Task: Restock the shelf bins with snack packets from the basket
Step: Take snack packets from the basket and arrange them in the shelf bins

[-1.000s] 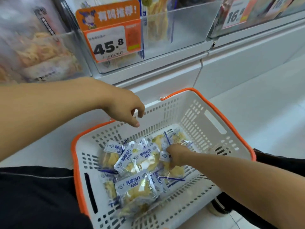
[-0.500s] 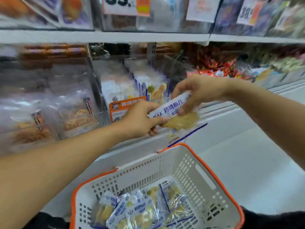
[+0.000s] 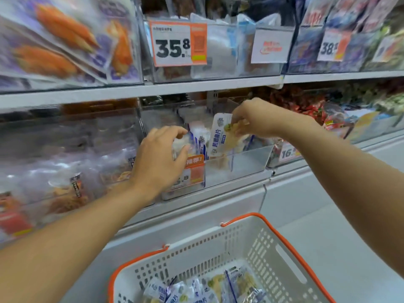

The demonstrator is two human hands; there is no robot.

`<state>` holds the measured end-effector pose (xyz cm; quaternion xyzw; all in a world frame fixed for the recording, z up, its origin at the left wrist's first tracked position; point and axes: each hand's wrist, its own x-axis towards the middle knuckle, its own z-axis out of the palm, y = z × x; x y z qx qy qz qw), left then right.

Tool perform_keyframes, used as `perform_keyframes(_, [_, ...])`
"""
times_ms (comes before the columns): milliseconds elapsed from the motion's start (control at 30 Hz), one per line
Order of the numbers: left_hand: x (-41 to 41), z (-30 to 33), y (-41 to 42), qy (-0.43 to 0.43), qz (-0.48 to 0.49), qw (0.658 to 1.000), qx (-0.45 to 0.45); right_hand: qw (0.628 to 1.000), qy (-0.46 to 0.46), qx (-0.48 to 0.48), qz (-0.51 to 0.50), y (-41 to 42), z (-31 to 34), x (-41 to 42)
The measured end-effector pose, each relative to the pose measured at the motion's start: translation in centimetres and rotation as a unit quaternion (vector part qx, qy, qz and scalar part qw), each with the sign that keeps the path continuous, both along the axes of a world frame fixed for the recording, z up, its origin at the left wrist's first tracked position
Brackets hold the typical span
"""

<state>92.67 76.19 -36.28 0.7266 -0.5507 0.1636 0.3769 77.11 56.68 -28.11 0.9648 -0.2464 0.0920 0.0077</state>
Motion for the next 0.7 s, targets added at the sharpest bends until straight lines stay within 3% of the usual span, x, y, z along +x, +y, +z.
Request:
perform_keyframes(233, [0.2,-0.8,-0.5,-0.008,0.010,0.999,0.041,0.999,0.004,0.003,0.035,-1.5,-4.2,3.4])
perform_keyframes(467, [0.1,-0.7,-0.6,0.005,0.014,0.999,0.044,0.998,-0.015,0.028,0.056,-2.7,-4.4,2.8])
perform_keyframes(700, [0.1,-0.7,-0.7,-0.001,0.009,0.999,0.048,0.995,-0.076,0.037,0.050,-2.1,-5.7,2.5])
